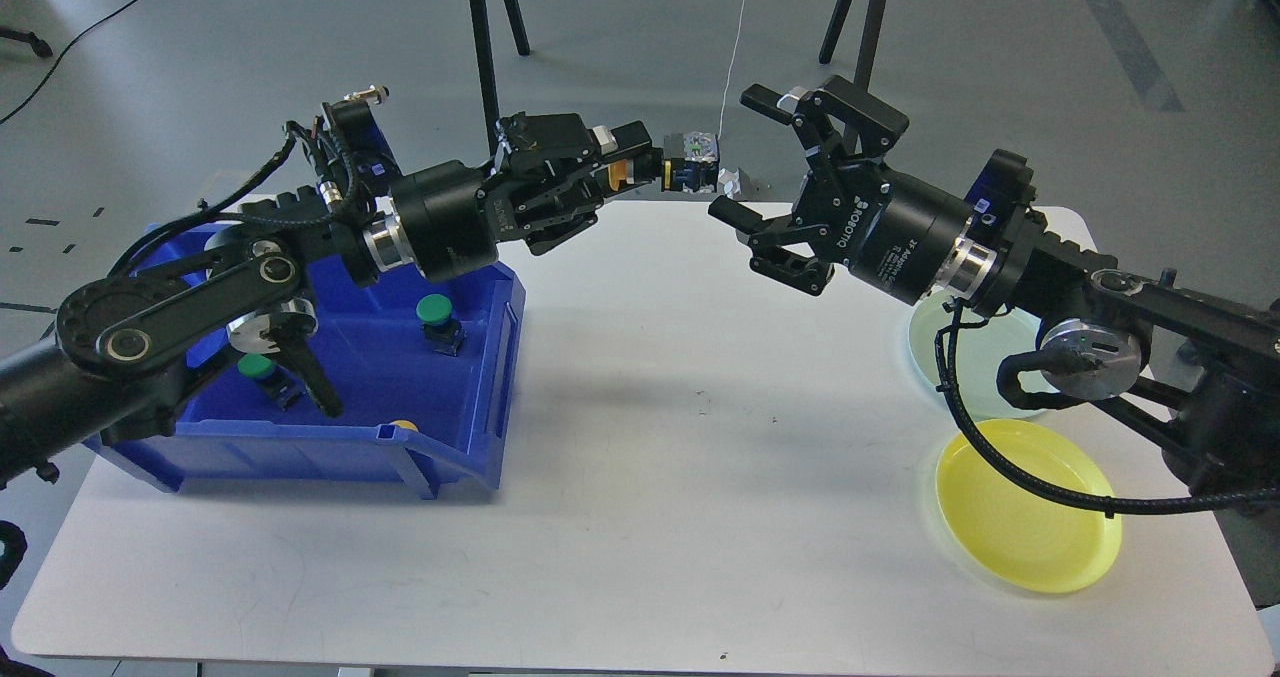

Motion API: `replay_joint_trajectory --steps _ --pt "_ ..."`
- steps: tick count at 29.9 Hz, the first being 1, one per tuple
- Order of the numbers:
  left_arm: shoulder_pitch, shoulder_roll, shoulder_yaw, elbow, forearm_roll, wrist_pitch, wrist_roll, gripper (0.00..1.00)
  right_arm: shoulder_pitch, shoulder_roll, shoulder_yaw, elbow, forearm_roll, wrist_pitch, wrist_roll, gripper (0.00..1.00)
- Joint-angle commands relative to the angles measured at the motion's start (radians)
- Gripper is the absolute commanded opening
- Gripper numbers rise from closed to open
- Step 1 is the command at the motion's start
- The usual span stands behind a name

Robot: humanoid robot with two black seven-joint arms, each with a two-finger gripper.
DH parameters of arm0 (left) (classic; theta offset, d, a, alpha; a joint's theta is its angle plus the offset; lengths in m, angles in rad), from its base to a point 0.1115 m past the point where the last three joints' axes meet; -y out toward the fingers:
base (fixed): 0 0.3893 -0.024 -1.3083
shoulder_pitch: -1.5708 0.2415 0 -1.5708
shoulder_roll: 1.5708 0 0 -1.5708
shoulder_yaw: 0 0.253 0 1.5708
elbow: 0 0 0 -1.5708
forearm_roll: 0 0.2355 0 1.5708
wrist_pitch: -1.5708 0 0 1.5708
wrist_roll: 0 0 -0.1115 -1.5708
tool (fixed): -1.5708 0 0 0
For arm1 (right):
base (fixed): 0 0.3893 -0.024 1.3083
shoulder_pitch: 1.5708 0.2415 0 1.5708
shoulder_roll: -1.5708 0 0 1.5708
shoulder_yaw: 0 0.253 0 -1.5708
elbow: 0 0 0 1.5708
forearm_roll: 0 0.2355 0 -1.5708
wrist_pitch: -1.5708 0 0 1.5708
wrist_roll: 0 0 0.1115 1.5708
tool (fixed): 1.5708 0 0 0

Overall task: Pass button and place on color plate
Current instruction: 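Move the right gripper to the left gripper and grasp the yellow button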

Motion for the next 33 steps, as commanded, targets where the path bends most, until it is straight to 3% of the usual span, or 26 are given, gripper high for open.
replay_joint_trajectory --steps 1,8,10,14,20,26,28,29,32,33 --pt "0.001 0.0 0.0 0.0 0.0 0.0 0.0 0.1 0.025 0.021 -0.026 -0.017 0.003 -0.005 0.0 0.99" --pt "0.001 -0.002 0.0 0.0 0.0 0.0 0.0 0.1 0.042 0.031 -0.036 -0.017 0.003 -0.018 0.0 0.94" --pt "0.001 0.0 -0.002 0.0 0.0 0.0 0.0 0.1 0.042 0.029 -0.036 -0.015 0.0 -0.018 0.0 0.85" --pt "0.001 0.0 -0.002 0.0 0.0 0.0 0.0 0.1 0.044 0.028 -0.052 -0.011 -0.012 -0.015 0.0 0.53" --pt "0.001 0.0 0.0 0.0 0.0 0.0 0.0 0.1 0.047 0.029 -0.068 -0.006 -0.022 -0.018 -0.005 0.19" --pt "0.002 0.001 0.0 0.0 0.0 0.0 0.0 0.11 0.047 0.031 -0.068 -0.007 -0.022 -0.035 -0.005 0.09" --pt "0.002 0.001 -0.002 0.0 0.0 0.0 0.0 0.19 0.047 0.031 -0.066 -0.009 -0.02 -0.038 -0.005 0.06" --pt "0.004 0.001 -0.002 0.0 0.0 0.0 0.0 0.28 0.047 0.031 -0.066 -0.007 -0.02 -0.04 -0.005 0.04" --pt "0.002 -0.002 -0.003 0.0 -0.006 0.0 0.0 0.73 0.047 0.031 -0.066 -0.007 -0.02 -0.054 -0.006 0.01" --pt "0.002 -0.002 -0.003 0.0 -0.006 0.0 0.0 0.77 0.047 0.029 -0.068 -0.007 -0.02 -0.057 -0.008 0.01"
